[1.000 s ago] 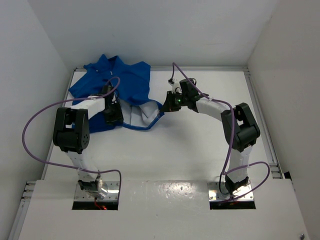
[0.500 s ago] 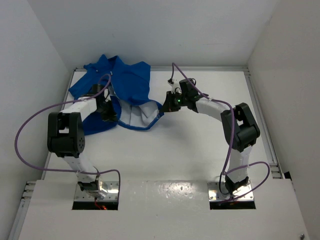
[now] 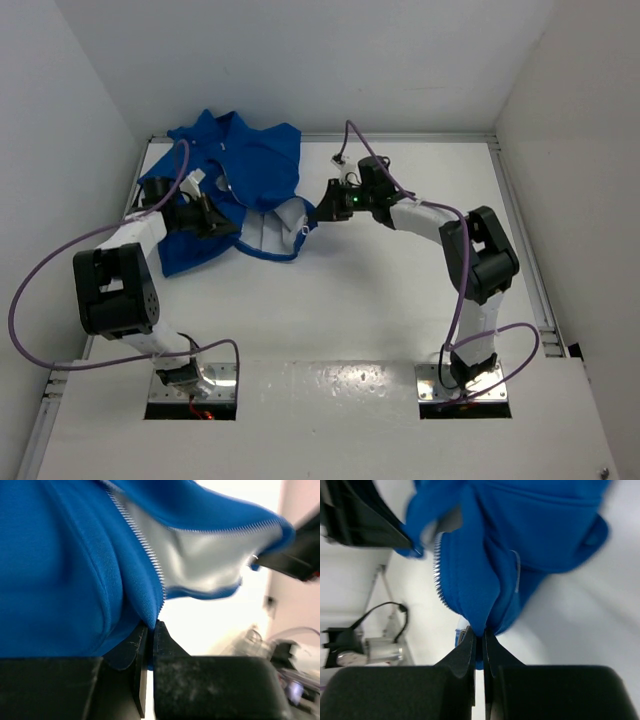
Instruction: Zip up the jacket
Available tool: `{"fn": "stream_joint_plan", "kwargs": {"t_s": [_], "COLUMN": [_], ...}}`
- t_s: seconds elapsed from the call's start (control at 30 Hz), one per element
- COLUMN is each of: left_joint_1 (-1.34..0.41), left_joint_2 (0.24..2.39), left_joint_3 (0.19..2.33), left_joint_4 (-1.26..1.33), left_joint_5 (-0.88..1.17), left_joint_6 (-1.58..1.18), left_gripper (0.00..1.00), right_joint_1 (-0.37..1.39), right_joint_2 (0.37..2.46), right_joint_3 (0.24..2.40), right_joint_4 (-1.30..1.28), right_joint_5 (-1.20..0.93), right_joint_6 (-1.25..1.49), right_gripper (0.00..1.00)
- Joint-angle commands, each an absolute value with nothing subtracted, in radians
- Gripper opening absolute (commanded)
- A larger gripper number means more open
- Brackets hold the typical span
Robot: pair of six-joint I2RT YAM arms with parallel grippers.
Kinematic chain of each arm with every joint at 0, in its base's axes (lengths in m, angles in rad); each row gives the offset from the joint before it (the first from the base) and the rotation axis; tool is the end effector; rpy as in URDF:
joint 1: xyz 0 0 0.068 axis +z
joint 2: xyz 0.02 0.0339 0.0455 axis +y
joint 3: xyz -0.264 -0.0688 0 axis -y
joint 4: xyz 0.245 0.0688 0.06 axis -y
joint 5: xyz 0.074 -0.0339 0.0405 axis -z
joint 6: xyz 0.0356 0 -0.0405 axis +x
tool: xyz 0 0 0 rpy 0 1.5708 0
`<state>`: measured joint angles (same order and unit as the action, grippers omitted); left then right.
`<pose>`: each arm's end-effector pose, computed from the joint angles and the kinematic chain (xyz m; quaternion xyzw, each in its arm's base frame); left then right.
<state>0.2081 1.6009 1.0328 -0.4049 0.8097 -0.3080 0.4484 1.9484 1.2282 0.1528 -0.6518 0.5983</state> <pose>0.3206 0.0413 0.2147 -0.1120 0.8789 -0.3895 0.2515 0.3757 0.2047 0.1874 -0.0913 0.8398 0.4708 0.2543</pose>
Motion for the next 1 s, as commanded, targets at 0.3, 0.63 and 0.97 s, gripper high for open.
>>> {"fn": "stream_joint_plan", "kwargs": {"t_s": [0.3,0.63,0.97], "left_joint_1": [0.156,0.124,0.124], "left_joint_2": [1.283,1.212,1.246], "left_joint_3": [0.743,0.612,0.592], "left_joint_4": [0.212,0.393,0.567], "left_joint_5": [0.983,0.92,0.92], "left_joint_6": [-0.618,-0.778,-0.874], "left_gripper": [0.0,0.0,0.0], "right_joint_1": [0.543,0.589,0.624], "right_joint_2": [1.962,1.974,2.039], "right_joint_3": [1.167,1.17,1.238], "right_joint_4": [0.566,0.653,0.715], "right_joint_5": [-0.762,-0.788,-0.818], "right_joint_6": [0.85,0.913,1.022], "right_gripper": [0.0,0.0,0.0]}}
